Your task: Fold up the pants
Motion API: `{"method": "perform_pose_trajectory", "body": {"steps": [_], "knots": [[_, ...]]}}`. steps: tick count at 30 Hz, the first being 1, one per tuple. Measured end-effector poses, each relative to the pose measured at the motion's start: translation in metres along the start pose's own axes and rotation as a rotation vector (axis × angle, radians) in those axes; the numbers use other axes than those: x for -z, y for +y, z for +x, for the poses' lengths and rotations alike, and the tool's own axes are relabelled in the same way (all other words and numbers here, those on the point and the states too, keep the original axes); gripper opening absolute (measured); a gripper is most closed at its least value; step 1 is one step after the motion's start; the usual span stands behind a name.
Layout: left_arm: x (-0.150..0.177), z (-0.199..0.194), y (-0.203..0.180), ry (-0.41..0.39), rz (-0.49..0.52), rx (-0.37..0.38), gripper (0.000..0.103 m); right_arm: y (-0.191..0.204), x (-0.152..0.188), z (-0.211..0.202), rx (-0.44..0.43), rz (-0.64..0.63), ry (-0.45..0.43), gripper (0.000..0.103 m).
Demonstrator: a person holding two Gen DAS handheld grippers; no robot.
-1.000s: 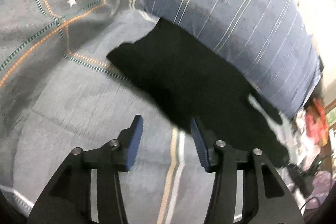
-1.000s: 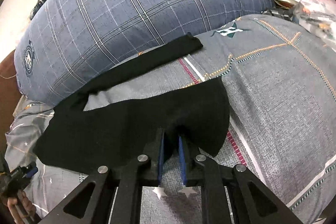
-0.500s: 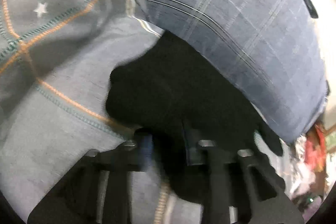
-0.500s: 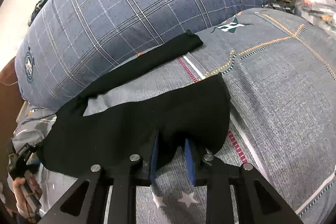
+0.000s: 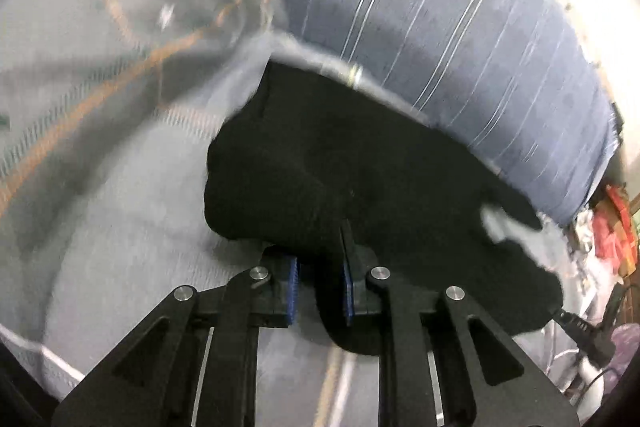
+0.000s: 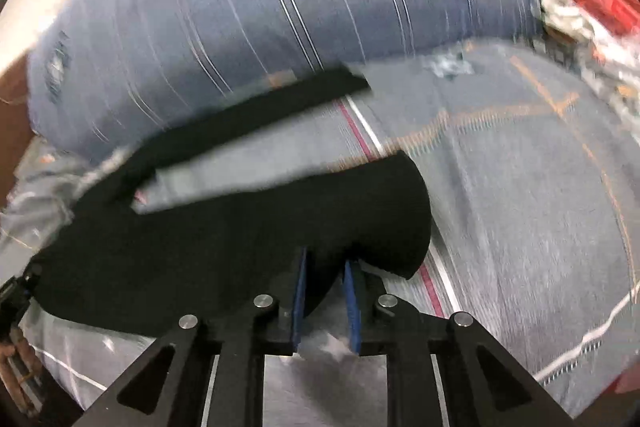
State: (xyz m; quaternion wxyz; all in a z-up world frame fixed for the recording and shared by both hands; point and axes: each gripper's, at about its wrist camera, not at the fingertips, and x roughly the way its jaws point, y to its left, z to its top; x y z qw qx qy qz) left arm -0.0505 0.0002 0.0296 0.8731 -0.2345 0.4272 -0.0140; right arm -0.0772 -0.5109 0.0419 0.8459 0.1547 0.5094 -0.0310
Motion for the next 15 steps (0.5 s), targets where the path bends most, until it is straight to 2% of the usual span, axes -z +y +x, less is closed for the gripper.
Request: {"method": "perform_pose_trajectory", "body": {"steps": [2, 4, 9, 15], "knots": [[0.006, 0.005, 0.009, 0.026, -0.027, -0.014, 0.028, -0.008, 0.002, -0.005, -0.018, 0.042, -0.013, 0.019], [0.006, 0.0, 0.014, 0.006, -0.036, -0.024, 0.038, -0.01, 0.003, -0.013, 0.008, 0.04, -0.034, 0.03], [0.007, -0.015, 0.018, -0.006, 0.001, -0.083, 0.04, -0.007, 0.003, -0.029, 0.035, 0.015, -0.073, 0.031], [0.004, -0.04, 0.014, -0.072, 0.08, -0.18, 0.04, 0.011, 0.0, -0.047, -0.004, -0.029, -0.145, 0.031]]}}
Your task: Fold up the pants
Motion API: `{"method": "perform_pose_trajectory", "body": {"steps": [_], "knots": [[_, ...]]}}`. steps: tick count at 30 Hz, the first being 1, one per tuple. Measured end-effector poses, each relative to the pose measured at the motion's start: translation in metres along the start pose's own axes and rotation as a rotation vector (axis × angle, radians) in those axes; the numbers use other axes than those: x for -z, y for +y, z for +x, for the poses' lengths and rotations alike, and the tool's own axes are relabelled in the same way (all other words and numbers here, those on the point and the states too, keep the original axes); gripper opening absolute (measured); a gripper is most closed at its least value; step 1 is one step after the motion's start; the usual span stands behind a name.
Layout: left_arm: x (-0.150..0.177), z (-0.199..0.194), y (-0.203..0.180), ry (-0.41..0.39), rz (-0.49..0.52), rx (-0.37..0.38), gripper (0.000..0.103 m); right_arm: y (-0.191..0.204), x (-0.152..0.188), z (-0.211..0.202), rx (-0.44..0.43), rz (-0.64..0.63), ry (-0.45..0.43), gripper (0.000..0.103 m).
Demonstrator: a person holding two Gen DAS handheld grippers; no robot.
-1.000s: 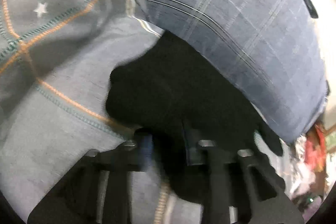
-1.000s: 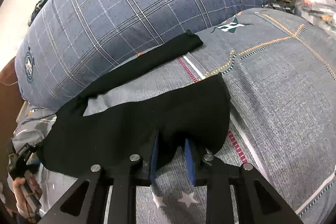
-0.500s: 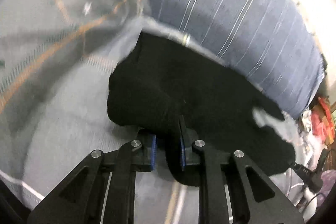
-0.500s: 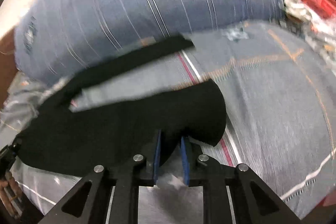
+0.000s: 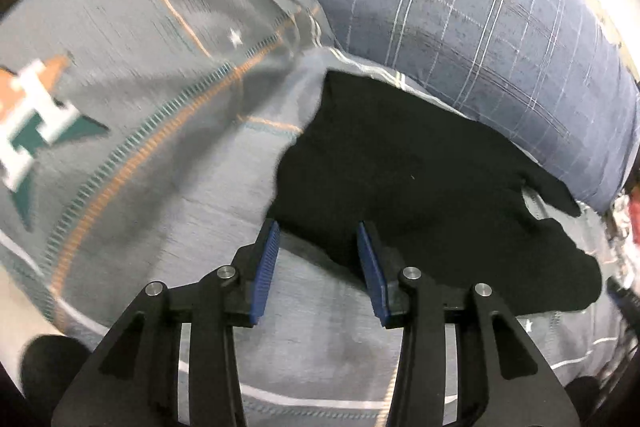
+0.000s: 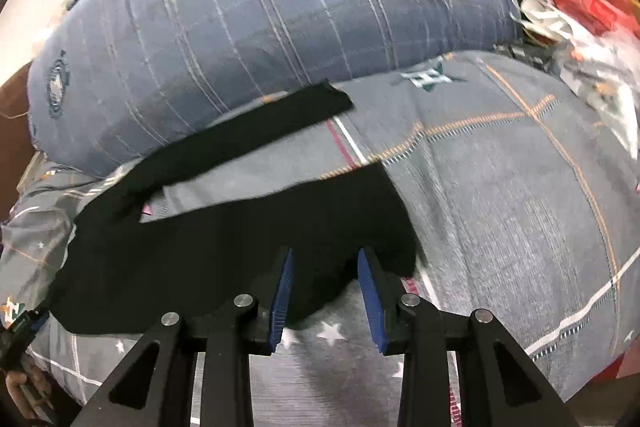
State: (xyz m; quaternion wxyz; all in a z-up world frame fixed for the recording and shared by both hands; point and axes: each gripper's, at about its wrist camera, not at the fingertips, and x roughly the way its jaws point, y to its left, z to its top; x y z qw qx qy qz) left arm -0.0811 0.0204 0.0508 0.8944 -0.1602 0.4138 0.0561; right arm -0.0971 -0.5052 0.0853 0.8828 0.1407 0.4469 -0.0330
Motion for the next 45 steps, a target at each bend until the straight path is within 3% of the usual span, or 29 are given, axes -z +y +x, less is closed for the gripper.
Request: {"method": "perform_pose_trajectory", "body": {"steps": [5, 13, 18, 21, 24, 27, 30, 31, 38, 45], "knots": [[-0.007, -0.013, 0.003, -0.039, 0.02, -0.01, 0.04, 0.021, -0.003, 0.001, -0.057, -0.049, -0.017, 0.032], [-0.013, -0.007, -0.013, -0.033, 0.042, 0.011, 0.04, 0.052, 0.007, 0.024, -0.142, -0.103, 0.046, 0.032], [-0.011, 0.006, -0.027, -0.007, 0.063, 0.04, 0.04, 0.071, 0.014, 0.043, -0.183, -0.15, 0.091, 0.032], [-0.007, 0.023, -0.033, 0.051, 0.085, 0.042, 0.04, 0.083, 0.016, 0.056, -0.216, -0.178, 0.124, 0.032], [-0.013, 0.027, -0.041, 0.053, 0.135, 0.046, 0.04, 0.098, 0.006, 0.064, -0.308, -0.223, 0.124, 0.033], [-0.035, 0.029, -0.05, 0.053, 0.169, 0.143, 0.047, 0.115, -0.013, 0.074, -0.377, -0.271, 0.118, 0.044], [-0.064, 0.04, -0.062, 0.049, 0.199, 0.231, 0.071, 0.138, -0.036, 0.087, -0.411, -0.368, 0.109, 0.046], [-0.071, 0.045, -0.066, 0.05, 0.214, 0.244, 0.071, 0.147, -0.044, 0.093, -0.417, -0.41, 0.106, 0.047], [-0.123, 0.113, -0.12, 0.153, 0.532, 0.303, 0.071, 0.19, -0.097, 0.146, -0.413, -0.671, 0.128, 0.051], [-0.151, 0.165, -0.149, 0.21, 0.739, 0.348, 0.071, 0.217, -0.126, 0.208, -0.448, -0.849, 0.198, 0.054]]}}
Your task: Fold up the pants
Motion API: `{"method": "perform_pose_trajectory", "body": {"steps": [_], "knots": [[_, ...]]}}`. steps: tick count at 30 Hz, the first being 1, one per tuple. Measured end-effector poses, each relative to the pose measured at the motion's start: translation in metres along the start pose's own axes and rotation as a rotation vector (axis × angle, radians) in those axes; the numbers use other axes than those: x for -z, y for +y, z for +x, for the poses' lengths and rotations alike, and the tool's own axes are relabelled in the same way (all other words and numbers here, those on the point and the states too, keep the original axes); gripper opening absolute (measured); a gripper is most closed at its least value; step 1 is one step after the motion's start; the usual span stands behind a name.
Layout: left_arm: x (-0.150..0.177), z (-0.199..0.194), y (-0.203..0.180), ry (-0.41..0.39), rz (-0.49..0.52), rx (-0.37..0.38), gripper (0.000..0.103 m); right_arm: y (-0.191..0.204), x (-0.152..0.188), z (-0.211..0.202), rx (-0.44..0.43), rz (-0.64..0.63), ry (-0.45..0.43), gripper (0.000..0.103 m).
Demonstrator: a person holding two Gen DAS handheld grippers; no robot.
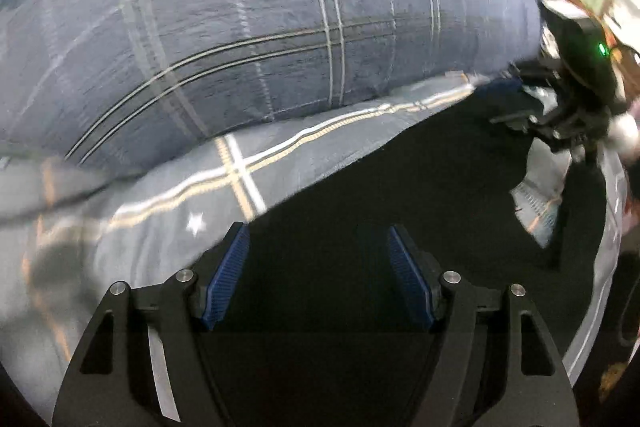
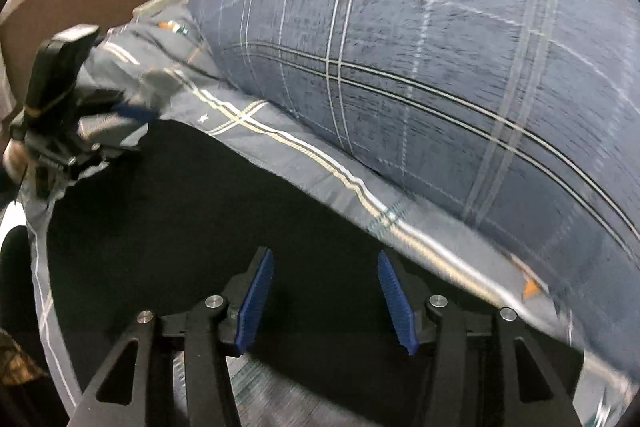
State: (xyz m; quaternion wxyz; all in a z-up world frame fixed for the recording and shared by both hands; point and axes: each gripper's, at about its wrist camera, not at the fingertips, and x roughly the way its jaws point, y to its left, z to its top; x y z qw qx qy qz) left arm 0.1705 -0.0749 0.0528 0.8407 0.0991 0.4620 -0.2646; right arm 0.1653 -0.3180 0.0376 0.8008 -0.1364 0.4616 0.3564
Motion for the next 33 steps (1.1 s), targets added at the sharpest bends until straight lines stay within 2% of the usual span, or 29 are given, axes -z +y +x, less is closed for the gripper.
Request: {"method": "perform_pose_trajectory", "body": {"steps": [5, 7, 9, 12, 14, 15, 16, 17, 18, 19, 21, 22, 24, 28, 31, 33], "knots": [[-0.011, 0.034, 0.004, 0.092, 0.103, 0.037, 0.071, -0.011, -0.012, 0.031, -0.064, -0.082, 0.067, 0.058], [-0.012, 0.045, 0.004, 0.125, 0.144, 0.033, 0.073, -0.014, -0.014, 0.043, -0.102, -0.106, 0.105, 0.064], [-0.014, 0.045, 0.006, 0.112, 0.156, 0.055, 0.073, -0.017, -0.013, 0.051, -0.129, -0.12, 0.14, 0.064], [-0.019, 0.054, 0.01, 0.133, 0.153, 0.052, 0.083, -0.024, -0.013, 0.058, -0.186, -0.087, 0.149, 0.064], [-0.022, 0.059, 0.011, 0.134, 0.14, 0.064, 0.083, -0.027, -0.013, 0.059, -0.207, -0.063, 0.129, 0.055], [-0.022, 0.06, 0.01, 0.128, 0.141, 0.065, 0.083, -0.025, -0.013, 0.058, -0.217, -0.063, 0.116, 0.042], [-0.022, 0.06, 0.006, 0.113, 0.153, 0.06, 0.074, -0.019, -0.013, 0.055, -0.209, -0.089, 0.107, 0.028], [-0.021, 0.059, 0.003, 0.105, 0.158, 0.077, 0.063, -0.011, -0.013, 0.052, -0.188, -0.117, 0.1, 0.02], [-0.02, 0.057, 0.001, 0.099, 0.153, 0.111, 0.042, -0.002, -0.013, 0.048, -0.136, -0.151, 0.097, 0.011], [-0.019, 0.052, -0.004, 0.084, 0.157, 0.098, 0.026, 0.004, -0.013, 0.044, -0.111, -0.166, 0.097, 0.006], [-0.015, 0.045, -0.014, 0.065, 0.189, 0.023, 0.012, 0.018, -0.011, 0.027, -0.066, -0.187, 0.075, 0.005], [-0.012, 0.039, -0.018, 0.055, 0.185, 0.0, 0.008, 0.024, -0.009, 0.014, -0.051, -0.189, 0.054, 0.005], [-0.006, 0.018, -0.026, 0.013, 0.162, -0.015, 0.008, 0.036, -0.006, -0.012, -0.027, -0.198, 0.013, 0.005], [0.031, -0.055, -0.06, -0.124, 0.121, 0.012, 0.007, 0.082, 0.017, -0.077, 0.014, -0.251, -0.068, 0.005], [0.069, -0.089, -0.086, -0.155, 0.077, 0.047, 0.007, 0.126, 0.052, -0.116, 0.005, -0.27, -0.111, 0.005], [0.092, -0.094, -0.109, -0.144, 0.03, 0.079, 0.007, 0.148, 0.078, -0.13, -0.017, -0.245, -0.125, 0.005]]}}
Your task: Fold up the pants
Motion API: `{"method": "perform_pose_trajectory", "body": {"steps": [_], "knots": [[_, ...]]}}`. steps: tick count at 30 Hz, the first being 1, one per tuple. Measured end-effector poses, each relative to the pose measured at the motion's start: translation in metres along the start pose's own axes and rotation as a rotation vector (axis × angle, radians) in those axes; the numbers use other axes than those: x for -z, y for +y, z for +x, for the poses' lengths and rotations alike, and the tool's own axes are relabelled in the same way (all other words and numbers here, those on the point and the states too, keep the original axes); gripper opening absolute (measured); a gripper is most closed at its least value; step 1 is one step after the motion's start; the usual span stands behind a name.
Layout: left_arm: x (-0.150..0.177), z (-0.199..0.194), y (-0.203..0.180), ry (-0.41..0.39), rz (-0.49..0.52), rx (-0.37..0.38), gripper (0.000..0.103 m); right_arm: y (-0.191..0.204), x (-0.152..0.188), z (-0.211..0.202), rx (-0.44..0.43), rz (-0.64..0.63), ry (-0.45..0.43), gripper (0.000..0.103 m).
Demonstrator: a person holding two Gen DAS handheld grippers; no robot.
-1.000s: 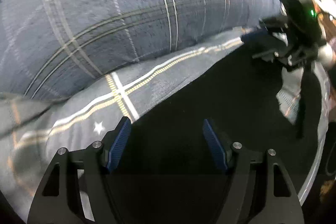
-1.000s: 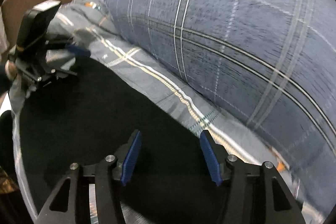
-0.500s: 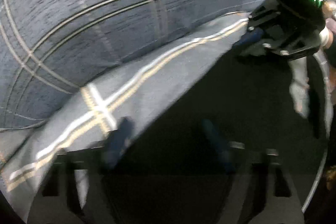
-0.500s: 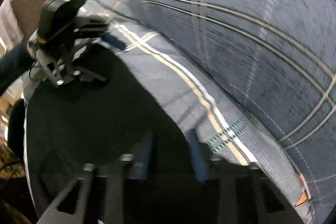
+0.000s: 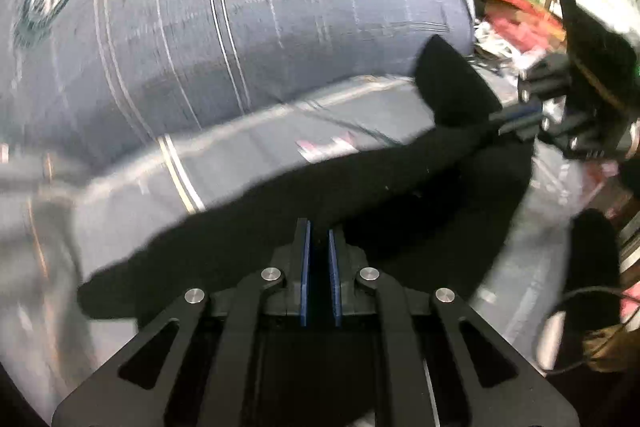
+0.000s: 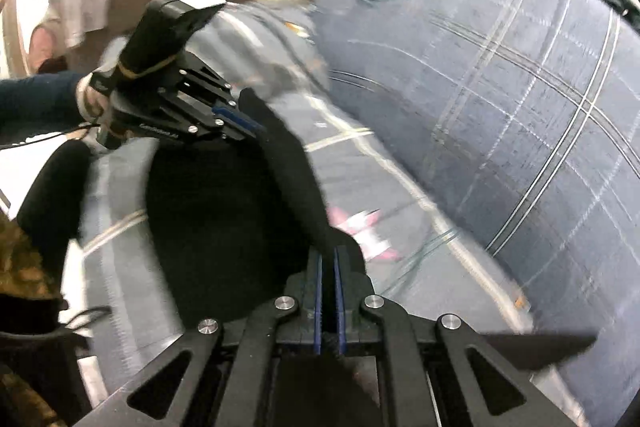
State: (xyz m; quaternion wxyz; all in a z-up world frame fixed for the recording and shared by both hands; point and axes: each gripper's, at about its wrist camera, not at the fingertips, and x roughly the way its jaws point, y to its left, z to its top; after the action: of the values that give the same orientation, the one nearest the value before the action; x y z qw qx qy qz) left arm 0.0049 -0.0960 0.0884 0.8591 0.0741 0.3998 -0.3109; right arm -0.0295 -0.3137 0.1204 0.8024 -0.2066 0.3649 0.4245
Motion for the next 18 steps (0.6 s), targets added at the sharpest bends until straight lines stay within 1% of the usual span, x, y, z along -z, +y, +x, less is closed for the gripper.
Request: {"method": "perform_pose_trajectory", "body": {"steps": [1, 3, 5, 6, 7, 8, 9, 10, 11, 12, 14, 15, 16, 18], "knots": [[0.013, -0.004, -0.007, 0.013, -0.044, 0.022, 0.007, 0.014, 0.014, -0.001, -0.014, 0.031, 0.002, 0.005], [0.03, -0.005, -0.014, 0.047, -0.139, 0.059, 0.007, 0.028, 0.036, 0.003, -0.009, 0.08, 0.005, 0.005], [0.047, -0.015, -0.018, 0.042, -0.229, 0.067, 0.007, 0.033, 0.059, 0.014, -0.023, 0.169, 0.022, 0.005], [0.056, -0.018, -0.018, 0.034, -0.292, 0.088, 0.007, 0.034, 0.066, 0.019, -0.023, 0.2, 0.023, 0.005], [0.059, -0.02, -0.017, 0.033, -0.336, 0.097, 0.008, 0.034, 0.074, 0.025, -0.023, 0.235, 0.028, 0.005], [0.062, -0.02, -0.015, 0.033, -0.386, 0.103, 0.01, 0.034, 0.08, 0.031, -0.032, 0.279, 0.036, 0.005], [0.067, -0.022, -0.014, 0.03, -0.435, 0.103, 0.012, 0.033, 0.083, 0.034, -0.036, 0.316, 0.035, 0.005], [0.076, -0.027, -0.011, 0.015, -0.496, 0.081, 0.014, 0.036, 0.087, 0.034, -0.028, 0.337, 0.03, 0.005], [0.082, -0.036, -0.008, 0.0, -0.532, 0.063, 0.014, 0.035, 0.088, 0.034, -0.023, 0.349, 0.029, 0.005], [0.088, -0.043, -0.008, -0.013, -0.559, 0.063, 0.015, 0.035, 0.088, 0.033, -0.019, 0.356, 0.028, 0.006], [0.103, -0.056, 0.004, -0.04, -0.654, 0.069, 0.036, 0.04, 0.087, 0.027, -0.01, 0.356, 0.026, 0.008], [0.108, -0.061, 0.01, -0.053, -0.697, 0.054, 0.056, 0.041, 0.088, 0.026, -0.008, 0.354, 0.027, 0.013], [0.114, -0.067, 0.017, -0.078, -0.737, 0.04, 0.062, 0.042, 0.088, 0.024, -0.01, 0.355, 0.029, 0.019], [0.121, -0.076, 0.032, -0.123, -0.797, 0.024, 0.062, 0.042, 0.089, 0.016, -0.015, 0.373, 0.02, 0.022]]}}
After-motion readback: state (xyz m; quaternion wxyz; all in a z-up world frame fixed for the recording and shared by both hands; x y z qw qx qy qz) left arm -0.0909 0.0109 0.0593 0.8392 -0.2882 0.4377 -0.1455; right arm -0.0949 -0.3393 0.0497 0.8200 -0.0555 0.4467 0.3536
